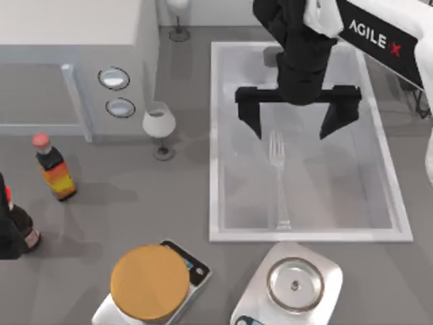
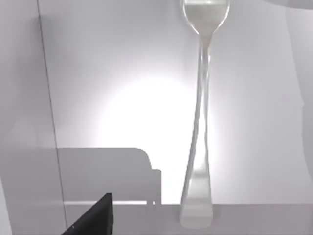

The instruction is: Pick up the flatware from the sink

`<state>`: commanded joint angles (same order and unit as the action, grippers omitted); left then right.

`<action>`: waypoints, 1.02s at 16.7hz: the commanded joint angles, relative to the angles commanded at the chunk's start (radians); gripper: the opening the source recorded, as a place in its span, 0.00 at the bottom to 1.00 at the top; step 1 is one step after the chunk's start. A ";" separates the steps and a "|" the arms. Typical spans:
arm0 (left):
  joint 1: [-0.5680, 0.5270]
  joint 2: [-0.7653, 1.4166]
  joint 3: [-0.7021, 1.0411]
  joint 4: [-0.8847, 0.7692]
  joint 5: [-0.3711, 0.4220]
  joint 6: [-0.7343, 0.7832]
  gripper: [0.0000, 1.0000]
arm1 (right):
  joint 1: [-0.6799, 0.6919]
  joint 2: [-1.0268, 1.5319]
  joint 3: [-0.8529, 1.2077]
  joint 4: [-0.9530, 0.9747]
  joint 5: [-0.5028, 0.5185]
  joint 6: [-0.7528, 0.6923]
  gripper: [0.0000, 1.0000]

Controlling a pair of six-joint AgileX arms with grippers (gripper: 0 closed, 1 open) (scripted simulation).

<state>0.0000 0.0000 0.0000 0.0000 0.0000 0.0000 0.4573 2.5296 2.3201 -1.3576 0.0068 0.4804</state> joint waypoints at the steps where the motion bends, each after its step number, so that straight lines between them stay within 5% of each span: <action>1: 0.000 0.000 0.000 0.000 0.000 0.000 1.00 | 0.001 0.006 0.005 -0.003 0.000 0.001 1.00; 8: 0.000 0.000 0.000 0.000 0.000 0.000 1.00 | -0.004 0.020 -0.026 0.038 0.000 0.000 1.00; 17: 0.000 0.000 0.000 0.000 0.000 0.000 1.00 | 0.002 0.160 -0.263 0.425 0.002 0.003 1.00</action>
<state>0.0000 0.0000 0.0000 0.0000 0.0000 0.0000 0.4589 2.6898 2.0570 -0.9323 0.0090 0.4835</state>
